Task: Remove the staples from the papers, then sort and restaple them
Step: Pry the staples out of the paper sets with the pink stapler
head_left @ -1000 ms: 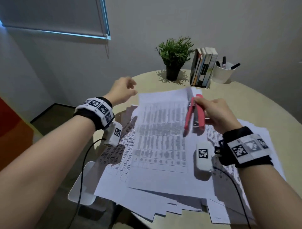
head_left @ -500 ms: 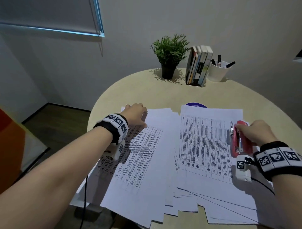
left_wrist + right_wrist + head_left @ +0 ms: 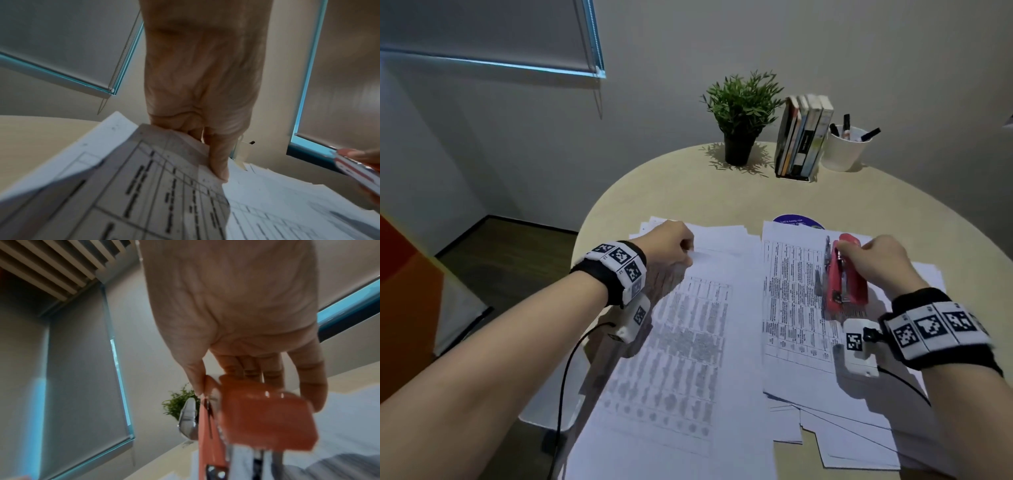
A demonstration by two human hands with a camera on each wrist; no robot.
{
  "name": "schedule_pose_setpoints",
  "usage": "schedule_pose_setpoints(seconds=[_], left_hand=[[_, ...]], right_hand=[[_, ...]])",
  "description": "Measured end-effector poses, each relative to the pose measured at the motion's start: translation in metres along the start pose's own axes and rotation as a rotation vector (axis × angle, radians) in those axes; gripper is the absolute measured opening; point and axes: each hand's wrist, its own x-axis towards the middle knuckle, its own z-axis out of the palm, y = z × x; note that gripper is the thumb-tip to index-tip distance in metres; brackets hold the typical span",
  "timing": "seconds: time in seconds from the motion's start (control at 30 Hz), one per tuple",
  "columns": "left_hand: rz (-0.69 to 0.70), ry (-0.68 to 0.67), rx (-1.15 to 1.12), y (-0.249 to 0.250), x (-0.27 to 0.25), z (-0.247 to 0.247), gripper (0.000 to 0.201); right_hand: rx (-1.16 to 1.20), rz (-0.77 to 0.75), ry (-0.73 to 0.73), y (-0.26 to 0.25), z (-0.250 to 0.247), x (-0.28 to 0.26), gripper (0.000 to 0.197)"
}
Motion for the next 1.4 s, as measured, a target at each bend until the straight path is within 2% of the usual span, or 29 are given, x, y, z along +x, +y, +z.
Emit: schedule_pose_setpoints(seconds=[0.13,0.2,0.23,0.33,0.4,0.57,0.67,0.83,1.0,1.07,1.27,1.33,1.4], left_hand=[[-0.025,-0.011,-0.096,0.003,-0.009,0.000,0.023],[-0.066,-0.027,-0.140,0.002,-0.015,0.003,0.018],[-0.085,-0.044,-0.130,0.001,-0.019,0.006,0.022],[-0.065,0.009,0.144,0.000,-0.033,0.016,0.049],[-0.047,0.043,0.184,-0.001,-0.044,0.024,0.057],[0.003,-0.146,0.226,-0.006,-0.061,0.038,0.062],[0.026,-0.182,0.244,-0.010,-0.063,0.039,0.070],[0.059,-0.175,0.257,-0.015,-0.062,0.039,0.070],[0.078,-0.160,0.265,-0.015,-0.063,0.040,0.069],[0.078,-0.166,0.270,-0.015,-0.064,0.041,0.071],[0.096,-0.179,0.296,-0.015,-0.066,0.037,0.084],[0.099,-0.183,0.289,-0.015,-0.067,0.036,0.086],[0.097,-0.183,0.281,-0.014,-0.068,0.035,0.083]], right_hand=[[0.024,-0.101,-0.074,-0.030,0.026,-0.021,0.052],[0.020,-0.162,-0.144,-0.045,0.041,-0.035,0.048],[0.007,-0.192,-0.193,-0.052,0.050,-0.041,0.045],[-0.088,-0.274,-0.323,-0.070,0.077,-0.059,0.041],[-0.225,-0.330,-0.342,-0.081,0.093,-0.067,0.041],[-0.459,-0.397,-0.386,-0.098,0.122,-0.079,0.038],[-0.526,-0.411,-0.373,-0.102,0.132,-0.082,0.030],[-0.542,-0.436,-0.312,-0.113,0.141,-0.084,0.024],[-0.515,-0.423,-0.251,-0.121,0.152,-0.085,0.010],[-0.509,-0.414,-0.220,-0.122,0.156,-0.087,0.012],[-0.693,-0.603,-0.136,-0.127,0.162,-0.090,0.011],[-0.625,-0.556,-0.143,-0.126,0.163,-0.091,0.012],[-0.497,-0.445,-0.151,-0.124,0.164,-0.088,0.017]])
